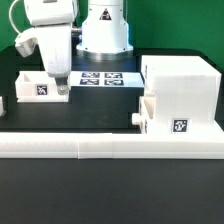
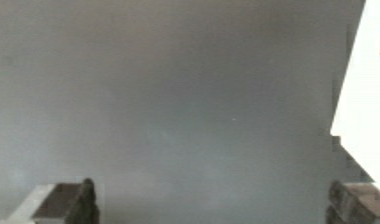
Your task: Assemble drawer
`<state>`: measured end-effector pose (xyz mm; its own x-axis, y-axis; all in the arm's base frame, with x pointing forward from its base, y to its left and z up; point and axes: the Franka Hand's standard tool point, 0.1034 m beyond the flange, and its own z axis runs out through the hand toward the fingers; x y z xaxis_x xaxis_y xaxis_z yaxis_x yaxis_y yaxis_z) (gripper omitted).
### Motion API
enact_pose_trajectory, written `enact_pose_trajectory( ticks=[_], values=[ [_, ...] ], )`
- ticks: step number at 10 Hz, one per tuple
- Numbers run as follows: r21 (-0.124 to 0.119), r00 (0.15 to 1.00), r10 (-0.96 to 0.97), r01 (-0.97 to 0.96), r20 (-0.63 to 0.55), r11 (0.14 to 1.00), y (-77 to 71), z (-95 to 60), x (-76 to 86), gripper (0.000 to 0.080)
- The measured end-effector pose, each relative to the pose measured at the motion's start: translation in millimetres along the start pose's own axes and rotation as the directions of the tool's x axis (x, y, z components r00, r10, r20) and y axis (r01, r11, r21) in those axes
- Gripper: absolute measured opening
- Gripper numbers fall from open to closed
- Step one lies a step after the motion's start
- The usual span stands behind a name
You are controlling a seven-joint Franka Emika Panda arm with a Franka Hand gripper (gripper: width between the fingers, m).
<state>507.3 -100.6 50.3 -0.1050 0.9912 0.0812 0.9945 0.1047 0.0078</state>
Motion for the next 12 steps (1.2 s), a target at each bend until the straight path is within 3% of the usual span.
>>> enact_pose_trajectory(
  ticks=[2,3,4,5,8,12],
  values=[
    [0.0,0.991,0.133,-0.133,-0.001,0.991,-0.1,0.4,0.4,0.0649],
    [-0.018,0.981,0.192,-0.192,-0.005,0.981,-1.8,0.5,-4.3,0.0649],
    [-0.053,0.958,0.288,-0.288,-0.01,0.956,-13.5,1.1,-15.0,0.0649],
    [-0.071,0.929,0.37,-0.369,-0.007,0.927,-28.4,0.3,-19.0,0.0649],
    [-0.124,0.794,0.607,-0.605,-0.026,0.787,-54.0,-5.3,-19.4,0.0649],
    [-0.111,0.605,0.794,-0.794,-0.059,0.597,-55.9,-5.5,-17.1,0.0649]
  ],
)
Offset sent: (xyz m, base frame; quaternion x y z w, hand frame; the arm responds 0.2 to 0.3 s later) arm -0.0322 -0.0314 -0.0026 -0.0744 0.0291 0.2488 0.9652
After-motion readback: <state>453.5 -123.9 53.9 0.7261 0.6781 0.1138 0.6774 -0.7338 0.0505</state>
